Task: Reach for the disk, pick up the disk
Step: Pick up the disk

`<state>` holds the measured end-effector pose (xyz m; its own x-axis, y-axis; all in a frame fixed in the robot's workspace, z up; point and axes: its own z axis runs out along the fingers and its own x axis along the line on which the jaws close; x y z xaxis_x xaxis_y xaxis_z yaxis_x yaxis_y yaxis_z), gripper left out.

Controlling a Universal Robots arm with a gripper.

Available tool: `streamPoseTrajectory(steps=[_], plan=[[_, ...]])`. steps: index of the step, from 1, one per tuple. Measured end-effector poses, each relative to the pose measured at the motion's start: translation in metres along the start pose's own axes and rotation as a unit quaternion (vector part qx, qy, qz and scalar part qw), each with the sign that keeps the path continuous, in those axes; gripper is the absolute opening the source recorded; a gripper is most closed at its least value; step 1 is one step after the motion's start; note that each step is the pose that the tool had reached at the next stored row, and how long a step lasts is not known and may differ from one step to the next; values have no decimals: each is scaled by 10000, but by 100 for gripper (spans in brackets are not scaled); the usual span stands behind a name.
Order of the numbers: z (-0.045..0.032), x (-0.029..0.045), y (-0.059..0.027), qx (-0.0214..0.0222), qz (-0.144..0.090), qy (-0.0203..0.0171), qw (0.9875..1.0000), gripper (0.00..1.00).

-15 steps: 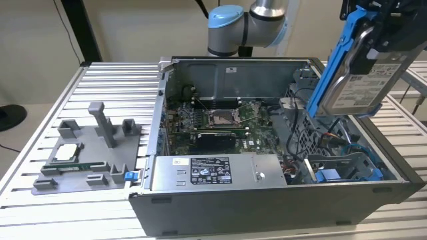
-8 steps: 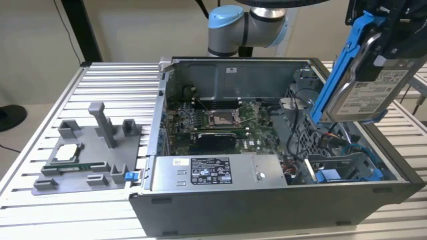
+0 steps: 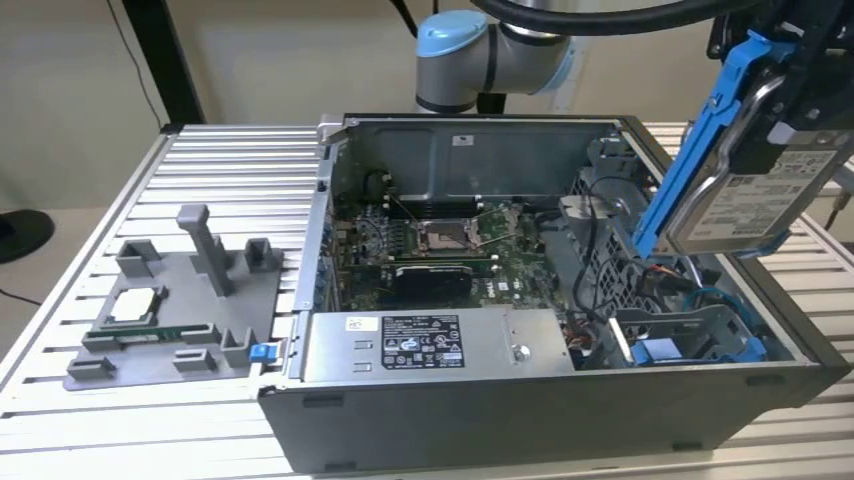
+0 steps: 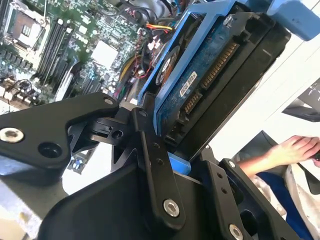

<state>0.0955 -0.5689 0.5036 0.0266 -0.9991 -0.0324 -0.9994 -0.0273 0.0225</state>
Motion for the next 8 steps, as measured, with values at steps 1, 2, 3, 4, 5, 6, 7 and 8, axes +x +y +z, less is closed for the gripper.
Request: streamPoseTrajectory(steps=[1, 2, 3, 4, 5, 6, 7, 8], plan=[[1, 6, -11, -1, 2, 0, 10000, 0], [1, 7, -15, -2, 7, -1, 10000, 0], [1, 7, -15, -2, 9, 0, 10000, 0], [1, 7, -15, -2, 10, 0, 10000, 0], [1, 7, -16, -1, 12, 0, 10000, 0], [1, 7, -16, -1, 15, 0, 10000, 0], [2, 7, -16, -1, 16, -1, 10000, 0], [1, 7, -16, -1, 16, 0, 10000, 0]])
